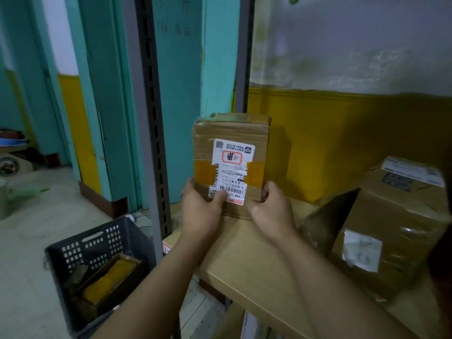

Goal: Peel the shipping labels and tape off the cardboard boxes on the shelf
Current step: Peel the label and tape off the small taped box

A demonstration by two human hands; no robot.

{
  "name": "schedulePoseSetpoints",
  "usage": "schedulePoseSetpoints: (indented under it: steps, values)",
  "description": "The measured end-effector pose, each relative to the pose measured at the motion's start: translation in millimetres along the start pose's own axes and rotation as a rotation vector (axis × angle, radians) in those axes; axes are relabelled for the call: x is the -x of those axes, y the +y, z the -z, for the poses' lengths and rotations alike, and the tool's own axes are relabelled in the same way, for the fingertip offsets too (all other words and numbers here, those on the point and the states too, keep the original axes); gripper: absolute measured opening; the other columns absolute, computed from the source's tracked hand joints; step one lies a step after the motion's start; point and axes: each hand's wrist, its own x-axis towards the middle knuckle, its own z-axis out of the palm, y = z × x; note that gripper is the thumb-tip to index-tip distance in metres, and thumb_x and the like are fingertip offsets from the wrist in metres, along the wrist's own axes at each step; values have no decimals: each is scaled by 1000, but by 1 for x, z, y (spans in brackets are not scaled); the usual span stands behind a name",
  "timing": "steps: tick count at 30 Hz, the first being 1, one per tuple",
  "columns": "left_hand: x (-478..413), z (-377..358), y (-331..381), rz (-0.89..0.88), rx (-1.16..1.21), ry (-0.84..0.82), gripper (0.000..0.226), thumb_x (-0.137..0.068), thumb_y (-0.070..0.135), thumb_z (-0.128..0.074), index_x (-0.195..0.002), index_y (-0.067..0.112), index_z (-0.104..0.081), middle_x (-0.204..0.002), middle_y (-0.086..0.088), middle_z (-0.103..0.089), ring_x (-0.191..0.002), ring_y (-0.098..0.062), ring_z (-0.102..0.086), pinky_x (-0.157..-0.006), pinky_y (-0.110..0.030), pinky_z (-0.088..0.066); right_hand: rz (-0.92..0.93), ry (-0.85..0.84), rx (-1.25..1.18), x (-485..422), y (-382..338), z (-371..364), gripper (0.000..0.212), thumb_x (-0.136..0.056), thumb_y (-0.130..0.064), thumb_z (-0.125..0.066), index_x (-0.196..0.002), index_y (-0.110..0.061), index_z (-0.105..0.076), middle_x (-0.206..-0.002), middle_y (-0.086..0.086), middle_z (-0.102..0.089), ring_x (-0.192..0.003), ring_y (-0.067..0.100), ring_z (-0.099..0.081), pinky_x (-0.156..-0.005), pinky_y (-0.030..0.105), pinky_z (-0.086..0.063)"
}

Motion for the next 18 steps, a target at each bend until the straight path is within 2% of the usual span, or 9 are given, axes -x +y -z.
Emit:
schedulePoseSetpoints:
  steps: [2,6,9,13,18]
  values:
    - [-1,1,1,-1,-5,0,40,-86,37,-71,-120,24,-54,-117,2,-64,-106,-18,-63,-97,-44,-52,-26,-29,-64,0,7,-1,33,-69,-30,-79,-86,-19,-52,-89,-2,-67,-85,22,-64,-76,43,-53]
    - [2,4,2,-24,46,-55,18,-95,33,-63,-110,26,-57,-101,12,-65,-96,-8,-62,-82,-27,-49,-37,-4,-50,2,17,2,35,-69,-23,-82,-88,-21,-52,-91,-3,-69,-86,21,-66,-78,45,-55]
    - [4,4,1,-75,64,-70,18,-98,37,-57,-111,25,-59,-102,13,-66,-94,-4,-62,-77,-25,-49,-22,54,-63,8,19,4,35,-69,-18,-81,-84,-24,-50,-91,-3,-68,-85,21,-66,-78,43,-55]
    - [4,4,0,-89,136,-29,23,-99,45,-49,-103,26,-61,-98,13,-68,-91,-2,-63,-76,-26,-50,32,90,-118,12,15,4,34,-70,-25,-82,-88,-25,-54,-93,-4,-68,-83,17,-67,-76,42,-56]
    - [6,5,0,-80,173,-56,18,-99,46,-48,-93,33,-59,-100,13,-69,-94,-3,-64,-83,-32,-53,52,103,-105,15,14,3,33,-70,-30,-79,-87,-27,-51,-93,-4,-67,-84,16,-66,-75,42,-56]
